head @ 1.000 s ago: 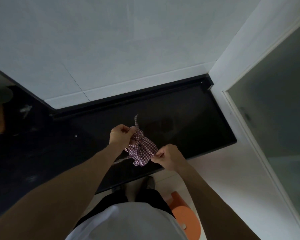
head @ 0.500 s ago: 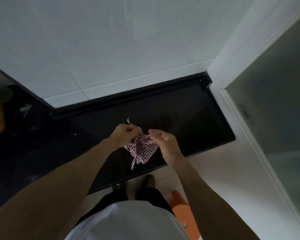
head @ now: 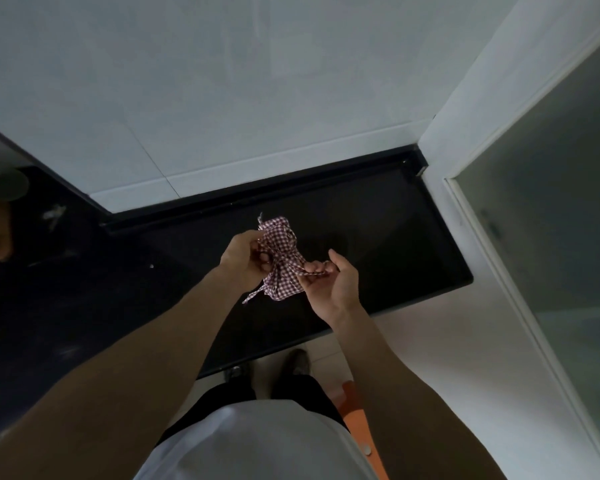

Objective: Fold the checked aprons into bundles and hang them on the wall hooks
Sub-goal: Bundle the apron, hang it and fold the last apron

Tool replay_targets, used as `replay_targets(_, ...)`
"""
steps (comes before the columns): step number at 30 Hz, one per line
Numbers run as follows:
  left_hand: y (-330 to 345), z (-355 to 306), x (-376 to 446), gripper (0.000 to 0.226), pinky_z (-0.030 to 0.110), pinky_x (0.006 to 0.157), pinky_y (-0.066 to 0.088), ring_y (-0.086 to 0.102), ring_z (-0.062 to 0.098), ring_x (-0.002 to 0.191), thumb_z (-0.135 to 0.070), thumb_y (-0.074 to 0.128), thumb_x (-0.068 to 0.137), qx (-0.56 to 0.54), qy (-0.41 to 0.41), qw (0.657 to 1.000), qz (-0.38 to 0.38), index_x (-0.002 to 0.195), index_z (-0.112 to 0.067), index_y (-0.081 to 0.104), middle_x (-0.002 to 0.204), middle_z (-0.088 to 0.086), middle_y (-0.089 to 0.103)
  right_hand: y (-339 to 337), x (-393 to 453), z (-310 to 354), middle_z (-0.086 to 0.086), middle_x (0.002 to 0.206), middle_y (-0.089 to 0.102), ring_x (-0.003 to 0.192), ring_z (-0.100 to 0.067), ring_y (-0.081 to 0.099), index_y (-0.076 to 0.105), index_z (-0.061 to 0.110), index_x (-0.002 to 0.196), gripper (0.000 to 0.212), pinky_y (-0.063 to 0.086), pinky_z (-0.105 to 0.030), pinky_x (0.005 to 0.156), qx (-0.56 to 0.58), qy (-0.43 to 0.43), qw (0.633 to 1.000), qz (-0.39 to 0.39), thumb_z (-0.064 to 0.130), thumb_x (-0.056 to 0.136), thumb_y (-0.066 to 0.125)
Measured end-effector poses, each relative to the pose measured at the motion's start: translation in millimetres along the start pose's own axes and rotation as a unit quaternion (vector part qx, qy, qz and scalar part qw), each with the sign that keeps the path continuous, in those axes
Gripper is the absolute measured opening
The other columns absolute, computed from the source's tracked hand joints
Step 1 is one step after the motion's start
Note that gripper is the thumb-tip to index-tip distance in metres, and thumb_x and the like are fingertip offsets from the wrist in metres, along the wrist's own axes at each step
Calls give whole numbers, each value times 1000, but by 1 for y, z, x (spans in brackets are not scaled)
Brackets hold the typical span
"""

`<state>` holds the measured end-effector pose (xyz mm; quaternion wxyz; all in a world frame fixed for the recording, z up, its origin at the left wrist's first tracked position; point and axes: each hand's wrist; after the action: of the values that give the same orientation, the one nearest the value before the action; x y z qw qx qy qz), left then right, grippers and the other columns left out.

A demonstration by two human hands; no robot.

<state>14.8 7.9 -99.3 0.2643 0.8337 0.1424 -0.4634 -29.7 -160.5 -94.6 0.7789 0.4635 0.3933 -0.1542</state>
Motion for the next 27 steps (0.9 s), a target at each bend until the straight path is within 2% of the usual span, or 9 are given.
replay_targets(3, 5, 4, -2, 16, 27, 64, 47, 58, 12, 65, -13, 68, 89, 159, 52, 986, -23, 103, -4, 65, 82, 5, 64, 4, 6, 4, 0, 58, 34, 53, -13, 38, 38, 17, 65, 40, 41, -32, 75, -51, -17, 998, -42, 24, 103, 49)
replay_targets(6, 11, 5, -5, 20, 21, 58, 45, 59, 10, 66, -25, 66, 94, 359, 121, 925, -39, 89, -6, 66, 84, 5, 66, 7, 10, 6, -1, 62, 42, 55, -14, 43, 48, 14, 73, 33, 44, -32, 74, -87, -74, 992, -61, 23, 105, 47)
replay_targets(11, 18, 5, 0, 40, 23, 52, 41, 54, 11, 59, -50, 62, 92, 393, 106, 906, -119, 91, -10, 63, 75, 3, 61, 17, 6, 8, -2, 57, 29, 53, -17, 35, 40, 16, 63, 43, 48, -38, 79, -94, -61, 993, 46, 18, 105, 38)
replay_targets(17, 9, 6, 7, 44, 26, 61, 51, 60, 15, 65, -57, 58, 92, 378, 94, 896, -213, 85, -14, 60, 81, 5, 64, 18, 1, 13, 3, 56, 26, 49, -13, 27, 44, 17, 62, 50, 42, -34, 69, -218, 28, 974, 54, 28, 109, 32)
replay_targets(19, 3, -1, 6, 43, 32, 71, 55, 62, 19, 74, -51, 58, 95, 335, 115, 911, -210, 113, -12, 61, 89, 5, 63, 23, -3, 15, 3, 55, 27, 48, -12, 27, 44, 18, 61, 51, 42, -33, 68, -236, 47, 969, 63, 28, 109, 31)
replay_targets(21, 1, -12, 6, 71, 34, 78, 51, 64, 24, 95, -37, 61, 96, 316, 97, 922, -204, 153, -15, 25, 118, 10, 61, 29, -8, 14, 3, 53, 26, 48, -13, 26, 43, 19, 58, 53, 39, -32, 65, -268, 43, 959, 81, 28, 109, 31)
replay_targets(23, -5, -13, 13, 83, 32, 78, 50, 64, 24, 98, -30, 62, 95, 373, 118, 902, -184, 157, -19, 8, 125, 12, 59, 32, -10, 11, 3, 53, 26, 48, -13, 26, 40, 20, 56, 54, 38, -31, 65, -325, 16, 940, 98, 29, 109, 31)
replay_targets(25, -1, -14, 5, 59, 34, 74, 55, 64, 20, 79, -41, 63, 94, 299, 118, 930, -176, 141, -8, 46, 98, 9, 64, 30, -10, 9, 4, 54, 29, 50, -12, 29, 39, 20, 59, 51, 39, -32, 69, -355, -11, 929, 102, 29, 109, 32)
replay_targets(27, 2, -15, 5, 42, 37, 79, 57, 65, 21, 78, -46, 66, 91, 286, 106, 944, -126, 102, -5, 65, 90, 11, 65, 24, -9, 10, 4, 57, 33, 53, -12, 32, 41, 19, 65, 45, 39, -33, 72, -342, -31, 934, 94, 27, 108, 33)
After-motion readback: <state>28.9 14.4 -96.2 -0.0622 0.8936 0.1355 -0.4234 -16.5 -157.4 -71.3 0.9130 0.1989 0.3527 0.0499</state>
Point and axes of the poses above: each hand's wrist, its own x-axis towards the middle knuckle, its own y-axis out of the palm, z = x × y
